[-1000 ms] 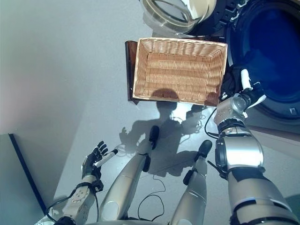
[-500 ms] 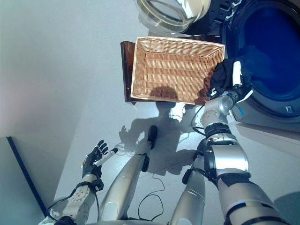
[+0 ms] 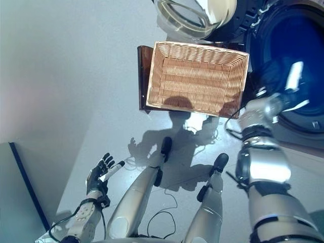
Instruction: Pick up the clothes and place them into the washing machine
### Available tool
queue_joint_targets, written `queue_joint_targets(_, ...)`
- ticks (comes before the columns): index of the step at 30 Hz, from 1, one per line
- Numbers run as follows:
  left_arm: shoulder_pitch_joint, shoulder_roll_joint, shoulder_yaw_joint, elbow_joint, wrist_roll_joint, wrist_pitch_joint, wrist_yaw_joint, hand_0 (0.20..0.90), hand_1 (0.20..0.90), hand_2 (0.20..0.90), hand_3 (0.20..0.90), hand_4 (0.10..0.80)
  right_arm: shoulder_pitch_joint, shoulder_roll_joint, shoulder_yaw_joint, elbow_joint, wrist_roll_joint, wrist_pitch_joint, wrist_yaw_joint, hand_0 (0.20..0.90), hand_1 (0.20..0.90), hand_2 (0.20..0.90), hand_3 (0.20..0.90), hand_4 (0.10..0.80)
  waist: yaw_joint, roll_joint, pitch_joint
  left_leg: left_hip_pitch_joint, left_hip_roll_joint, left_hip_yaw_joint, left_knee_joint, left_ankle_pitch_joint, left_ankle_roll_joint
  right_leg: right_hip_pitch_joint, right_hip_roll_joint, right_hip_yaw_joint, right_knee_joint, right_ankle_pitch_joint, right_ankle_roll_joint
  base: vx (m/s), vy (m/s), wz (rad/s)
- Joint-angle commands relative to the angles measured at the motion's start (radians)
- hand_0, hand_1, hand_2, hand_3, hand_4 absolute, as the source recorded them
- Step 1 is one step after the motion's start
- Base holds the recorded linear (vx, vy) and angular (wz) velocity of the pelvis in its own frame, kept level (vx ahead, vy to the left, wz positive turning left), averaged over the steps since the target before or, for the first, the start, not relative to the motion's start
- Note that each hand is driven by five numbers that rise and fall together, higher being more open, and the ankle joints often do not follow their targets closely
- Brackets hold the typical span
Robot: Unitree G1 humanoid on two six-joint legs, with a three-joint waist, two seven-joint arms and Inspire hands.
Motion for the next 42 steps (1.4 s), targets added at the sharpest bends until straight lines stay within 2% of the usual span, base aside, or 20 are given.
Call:
queue_joint_targets(1, 0.069, 0.087, 0.098, -0.050, 0.022, -0.064, 0.015, 0.900, 0.900, 0.900, 0.900, 0.800, -0.180, -0.303, 0.176, -0.148, -0.135, -0.100, -0.045, 0.200, 0.200, 0.200, 0.200, 0.300, 0.050, 0.046, -0.033, -0.005, 0.005, -0.016, -0.074, -0.008, -0.091, 0.061, 0.037, -0.037, 0.078, -0.140, -0.022, 0.025, 0.039, -0.01)
queue_joint_targets(5, 0.080, 0.086, 0.109, -0.040, 0.030, -0.067, 0.022, 0.900, 0.900, 0.900, 0.900, 0.800, -0.271, -0.373, 0.261, -0.173, -0.189, -0.091, -0.072, 0.200, 0.200, 0.200, 0.200, 0.300, 0.052, 0.053, -0.042, -0.033, 0.001, -0.006, -0.080, -0.005, -0.086, 0.021, 0.032, -0.023, 0.073, -0.131, -0.019, 0.025, 0.048, -0.01)
queue_joint_targets(6, 0.079, 0.087, 0.109, -0.037, 0.029, -0.067, 0.022, 0.900, 0.900, 0.900, 0.900, 0.800, -0.296, -0.385, 0.290, -0.166, -0.182, -0.090, -0.062, 0.469, 0.469, 0.469, 0.469, 0.492, 0.053, 0.054, -0.044, -0.039, -0.002, -0.003, -0.082, -0.006, -0.083, 0.007, 0.031, -0.016, 0.074, -0.126, -0.018, 0.026, 0.033, -0.11)
queue_joint_targets(7, 0.081, 0.084, 0.101, -0.041, 0.029, -0.068, 0.020, 0.900, 0.900, 0.900, 0.900, 0.800, -0.299, -0.382, 0.298, -0.156, -0.182, -0.078, -0.056, 0.900, 0.900, 0.900, 0.900, 0.800, 0.050, 0.055, -0.044, -0.045, -0.001, 0.000, -0.082, -0.005, -0.081, 0.005, 0.031, -0.012, 0.070, -0.123, -0.018, 0.039, 0.035, -0.10)
queue_joint_targets(9, 0.074, 0.074, 0.096, -0.040, 0.020, -0.068, 0.016, 0.900, 0.900, 0.900, 0.900, 0.800, -0.277, -0.372, 0.298, -0.136, -0.164, -0.071, -0.024, 0.900, 0.900, 0.900, 0.900, 0.800, 0.045, 0.054, -0.044, -0.051, -0.003, 0.005, -0.085, -0.004, -0.077, 0.000, 0.032, -0.005, 0.063, -0.115, -0.016, 0.045, 0.026, -0.05)
queue_joint_targets(13, 0.057, 0.055, 0.069, -0.042, -0.012, -0.064, 0.002, 0.900, 0.900, 0.900, 0.900, 0.800, -0.205, -0.286, 0.236, -0.075, -0.132, -0.061, 0.014, 0.900, 0.900, 0.900, 0.900, 0.800, 0.032, 0.053, -0.031, -0.057, -0.006, 0.013, -0.080, -0.007, -0.069, 0.000, 0.038, 0.002, 0.048, -0.103, -0.018, 0.018, -0.002, -0.04)
queue_joint_targets(22, 0.056, 0.070, 0.050, -0.048, -0.033, -0.050, -0.018, 0.900, 0.900, 0.900, 0.900, 0.800, -0.150, -0.210, 0.174, 0.023, -0.066, -0.041, 0.064, 0.900, 0.900, 0.900, 0.900, 0.800, 0.032, 0.058, -0.022, -0.058, -0.009, 0.006, -0.068, -0.008, -0.069, -0.009, 0.040, 0.002, 0.067, -0.110, -0.026, -0.003, 0.001, 0.00)
queue_joint_targets(32, 0.052, 0.085, 0.036, -0.041, -0.057, -0.029, -0.055, 0.900, 0.900, 0.900, 0.900, 0.800, -0.108, -0.149, 0.147, 0.042, -0.004, -0.022, 0.138, 0.900, 0.900, 0.900, 0.900, 0.800, 0.031, 0.044, -0.014, -0.040, -0.005, 0.007, -0.057, -0.011, -0.074, 0.009, 0.044, 0.002, 0.074, -0.112, -0.029, -0.021, 0.002, 0.00)
queue_joint_targets(37, 0.032, 0.080, 0.052, -0.035, -0.046, -0.026, -0.049, 0.900, 0.900, 0.900, 0.900, 0.800, 0.001, -0.048, 0.099, 0.034, 0.024, -0.014, 0.179, 0.900, 0.900, 0.900, 0.900, 0.800, 0.034, 0.023, -0.009, -0.015, 0.000, -0.002, -0.053, -0.007, -0.077, 0.043, 0.048, -0.009, 0.076, -0.116, -0.033, -0.008, -0.014, 0.00)
queue_joint_targets(40, 0.023, 0.084, 0.064, -0.028, -0.043, -0.025, -0.049, 0.900, 0.900, 0.900, 0.900, 0.800, 0.042, -0.020, 0.093, 0.039, 0.017, -0.009, 0.189, 0.900, 0.900, 0.900, 0.900, 0.800, 0.035, 0.016, -0.009, -0.007, 0.002, -0.007, -0.052, -0.007, -0.077, 0.054, 0.050, -0.014, 0.077, -0.118, -0.035, -0.015, -0.025, -0.01)
queue_joint_targets(42, 0.010, 0.075, 0.072, -0.018, -0.038, -0.020, -0.047, 0.900, 0.900, 0.900, 0.900, 0.800, 0.106, 0.048, 0.070, 0.029, 0.031, -0.008, 0.206, 0.900, 0.900, 0.900, 0.900, 0.800, 0.036, 0.002, -0.007, 0.010, 0.005, -0.012, -0.051, -0.004, -0.079, 0.076, 0.056, -0.022, 0.080, -0.122, -0.039, -0.028, -0.037, 0.02)
